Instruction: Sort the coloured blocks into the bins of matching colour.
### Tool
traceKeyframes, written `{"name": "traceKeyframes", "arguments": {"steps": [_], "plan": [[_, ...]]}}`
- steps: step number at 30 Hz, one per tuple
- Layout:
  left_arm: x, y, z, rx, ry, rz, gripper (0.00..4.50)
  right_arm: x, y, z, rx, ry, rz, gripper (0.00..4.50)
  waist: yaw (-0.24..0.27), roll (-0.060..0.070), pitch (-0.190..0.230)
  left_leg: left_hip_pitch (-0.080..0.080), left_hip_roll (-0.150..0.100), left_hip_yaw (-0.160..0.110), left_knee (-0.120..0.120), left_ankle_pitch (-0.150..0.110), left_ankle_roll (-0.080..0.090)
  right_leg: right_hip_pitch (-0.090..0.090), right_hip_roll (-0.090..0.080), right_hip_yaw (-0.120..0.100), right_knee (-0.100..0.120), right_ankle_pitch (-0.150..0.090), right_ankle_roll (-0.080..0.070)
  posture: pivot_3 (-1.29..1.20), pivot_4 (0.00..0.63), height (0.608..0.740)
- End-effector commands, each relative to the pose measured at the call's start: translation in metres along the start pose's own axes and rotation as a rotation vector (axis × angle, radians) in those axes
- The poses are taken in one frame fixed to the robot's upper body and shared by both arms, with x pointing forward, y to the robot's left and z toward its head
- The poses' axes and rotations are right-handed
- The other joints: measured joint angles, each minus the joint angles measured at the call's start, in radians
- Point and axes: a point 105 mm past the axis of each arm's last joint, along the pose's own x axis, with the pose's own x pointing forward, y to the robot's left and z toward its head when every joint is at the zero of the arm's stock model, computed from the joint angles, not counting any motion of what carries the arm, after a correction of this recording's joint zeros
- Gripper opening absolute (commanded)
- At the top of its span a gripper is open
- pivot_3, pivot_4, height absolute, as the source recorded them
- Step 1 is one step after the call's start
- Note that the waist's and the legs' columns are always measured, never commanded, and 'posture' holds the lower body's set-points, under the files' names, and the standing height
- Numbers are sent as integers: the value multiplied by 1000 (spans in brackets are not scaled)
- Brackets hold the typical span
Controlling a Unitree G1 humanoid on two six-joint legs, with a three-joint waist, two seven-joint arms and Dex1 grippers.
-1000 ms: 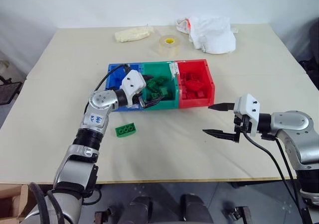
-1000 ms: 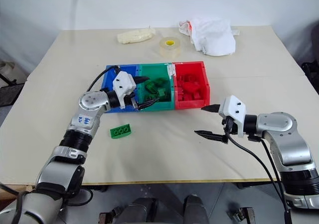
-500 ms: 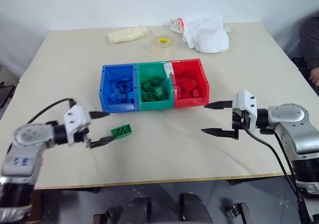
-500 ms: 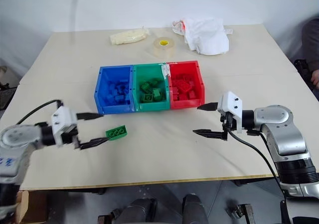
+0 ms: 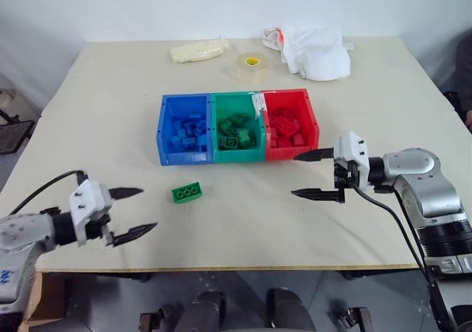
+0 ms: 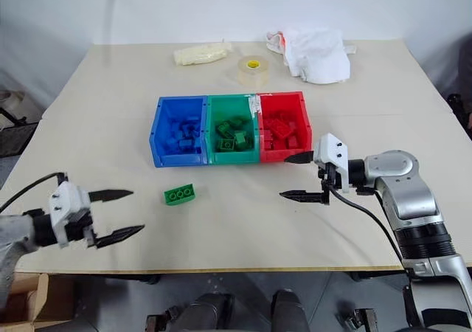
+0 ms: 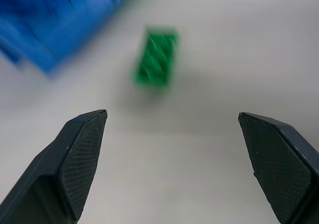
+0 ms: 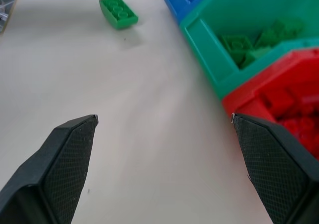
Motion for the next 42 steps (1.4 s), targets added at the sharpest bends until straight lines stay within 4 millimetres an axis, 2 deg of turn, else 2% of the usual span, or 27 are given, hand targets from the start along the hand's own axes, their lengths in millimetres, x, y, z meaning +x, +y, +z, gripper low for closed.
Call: {"name": "traceKeyframes", "arguments": {"steps": [1, 6, 13, 20, 23, 28, 32, 35, 40, 42], "plan": [[16, 4, -6, 17, 9, -5, 4493, -5, -1, 9, -39, -8, -20, 4500, -1, 0, 0, 0, 0, 0, 0, 0, 0, 0, 0, 0, 1, 0, 0, 0, 150, 740], [45, 2, -10, 30, 3, -101, 4493, -9, 0, 8, -34, -3, -54, 4500, -17, 0, 0, 0, 0, 0, -3, 0, 0, -2, 0, 0, 1, 0, 0, 0, 150, 740], [68, 2, -14, 61, 1, -172, 4493, -17, 5, 7, -22, 8, -103, 4500, -20, 0, 0, 0, 0, 0, -1, 0, 0, -2, 0, -1, 2, 0, 0, 0, 150, 740], [67, 6, -9, 69, -17, -187, 2316, -25, 10, 4, -6, 23, -146, 4500, -17, 0, 0, 0, 0, 0, 0, 0, 0, -1, 0, -1, 2, 0, 0, 0, 150, 740], [73, 11, 0, 90, -45, -161, 1458, -26, 11, 4, -3, 22, -162, 4500, -17, 0, 0, 0, 0, 0, 1, 0, 0, -1, 0, 0, 2, 0, 0, 0, 150, 740], [90, 19, 32, 92, -136, -121, 1463, -27, 14, 4, 4, 16, -188, 4500, -16, 0, 0, -1, 0, 0, 2, 0, 0, -1, 0, -1, 3, 0, 0, 0, 150, 740], [102, 37, 65, 122, -212, -73, 1463, -30, 17, 3, 9, 18, -209, 4500, -15, 0, 0, -1, -1, 0, 4, 0, 0, -1, 0, -1, 3, 0, 1, 0, 150, 740], [119, 54, 89, 153, -257, -33, 1463, -32, 18, 3, 12, 15, -230, 4500, -9, -1, 0, -2, -1, -1, 6, 0, 0, -1, 0, -1, 4, 0, 1, 0, 150, 740], [151, 78, 108, 159, -263, 55, 1463, -32, 21, 3, 14, 8, -254, 4500, -6, -1, 0, -2, -2, 0, 7, 0, 0, -1, 0, -1, 4, 1, 2, 0, 150, 740], [163, 82, 108, 171, -237, 65, 2192, -33, 22, 4, 12, 5, -267, 4500, -6, -2, 1, -3, -2, 0, 7, 0, 0, -1, 0, -1, 4, 1, 2, 0, 150, 740]]}}
